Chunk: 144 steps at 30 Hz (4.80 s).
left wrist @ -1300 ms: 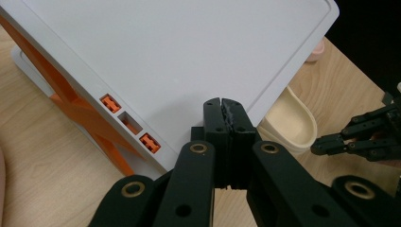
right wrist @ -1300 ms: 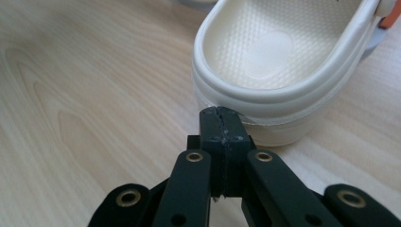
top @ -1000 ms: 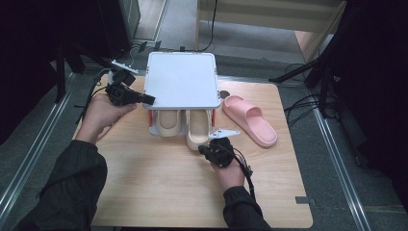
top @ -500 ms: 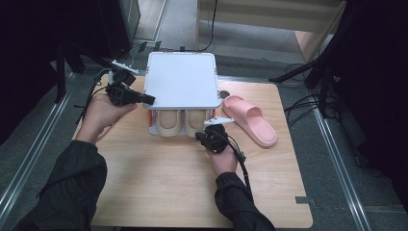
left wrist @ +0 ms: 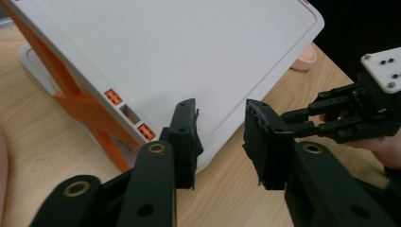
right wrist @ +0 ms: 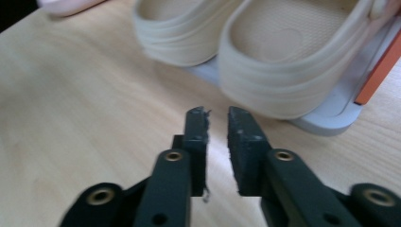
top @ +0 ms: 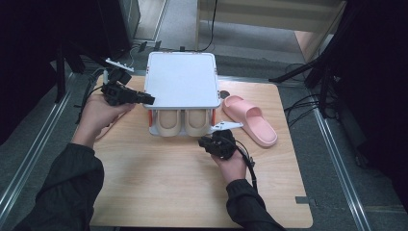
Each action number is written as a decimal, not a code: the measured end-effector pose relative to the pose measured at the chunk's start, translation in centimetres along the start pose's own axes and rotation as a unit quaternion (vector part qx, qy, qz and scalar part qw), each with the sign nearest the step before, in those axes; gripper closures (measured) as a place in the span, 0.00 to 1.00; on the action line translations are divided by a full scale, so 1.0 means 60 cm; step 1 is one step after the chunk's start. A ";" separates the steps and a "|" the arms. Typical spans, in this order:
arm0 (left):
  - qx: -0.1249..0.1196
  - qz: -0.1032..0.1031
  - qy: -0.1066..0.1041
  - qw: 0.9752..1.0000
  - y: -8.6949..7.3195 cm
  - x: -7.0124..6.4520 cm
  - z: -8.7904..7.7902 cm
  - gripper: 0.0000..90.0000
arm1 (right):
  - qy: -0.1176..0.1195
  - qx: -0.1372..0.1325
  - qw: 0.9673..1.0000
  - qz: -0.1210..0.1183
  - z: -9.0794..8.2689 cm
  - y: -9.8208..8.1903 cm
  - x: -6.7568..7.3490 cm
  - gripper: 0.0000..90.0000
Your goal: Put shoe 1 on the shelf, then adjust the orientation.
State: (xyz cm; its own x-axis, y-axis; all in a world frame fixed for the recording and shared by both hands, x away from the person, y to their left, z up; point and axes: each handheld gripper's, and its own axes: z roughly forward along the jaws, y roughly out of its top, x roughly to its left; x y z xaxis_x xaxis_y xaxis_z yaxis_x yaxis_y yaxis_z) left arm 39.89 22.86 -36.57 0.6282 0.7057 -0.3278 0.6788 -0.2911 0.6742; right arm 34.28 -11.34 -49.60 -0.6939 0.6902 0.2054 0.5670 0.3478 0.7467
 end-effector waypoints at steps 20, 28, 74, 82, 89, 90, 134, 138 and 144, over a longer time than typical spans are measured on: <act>-0.029 -0.029 0.046 0.998 -0.075 0.031 -0.066 0.53 | 0.090 0.002 0.995 -0.030 -0.078 -0.028 -0.008 0.64; -0.030 -0.048 0.049 0.997 -0.113 0.068 -0.062 0.56 | 0.098 -0.010 0.995 -0.028 -0.089 -0.024 -0.017 0.64; -0.007 -0.125 0.142 0.982 -0.164 0.254 0.043 0.86 | 0.049 -0.010 0.999 -0.011 -0.131 -0.067 -0.035 0.65; -0.004 -0.108 0.157 0.982 -0.149 0.244 0.030 0.94 | 0.059 -0.007 0.998 0.005 -0.126 -0.068 -0.036 0.65; -0.020 -0.136 0.142 0.980 -0.150 0.244 0.002 0.95 | 0.059 -0.008 0.998 0.001 -0.124 -0.066 -0.036 0.65; -0.019 -0.138 0.139 0.980 -0.149 0.242 -0.001 0.95 | 0.059 -0.009 0.998 0.000 -0.124 -0.066 -0.036 0.64; 0.011 -0.060 0.048 0.997 -0.238 -0.046 -0.051 0.94 | 0.070 -0.023 0.997 -0.020 -0.102 -0.018 -0.033 0.64; 0.017 -0.042 0.032 0.998 -0.236 -0.072 -0.037 0.94 | 0.070 -0.024 0.997 -0.020 -0.103 -0.018 -0.033 0.64; 0.022 -0.022 -0.004 1.000 -0.233 -0.105 -0.010 0.94 | 0.070 -0.022 0.997 -0.021 -0.103 -0.019 -0.032 0.64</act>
State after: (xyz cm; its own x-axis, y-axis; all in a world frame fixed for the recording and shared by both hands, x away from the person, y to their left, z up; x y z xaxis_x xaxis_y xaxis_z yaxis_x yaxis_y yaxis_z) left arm 26.20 22.91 -43.53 0.6002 0.7136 -0.3613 0.7217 -0.2885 0.6292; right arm 32.22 -16.97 -46.92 -0.7741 0.5784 0.2574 0.5176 0.3440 0.7834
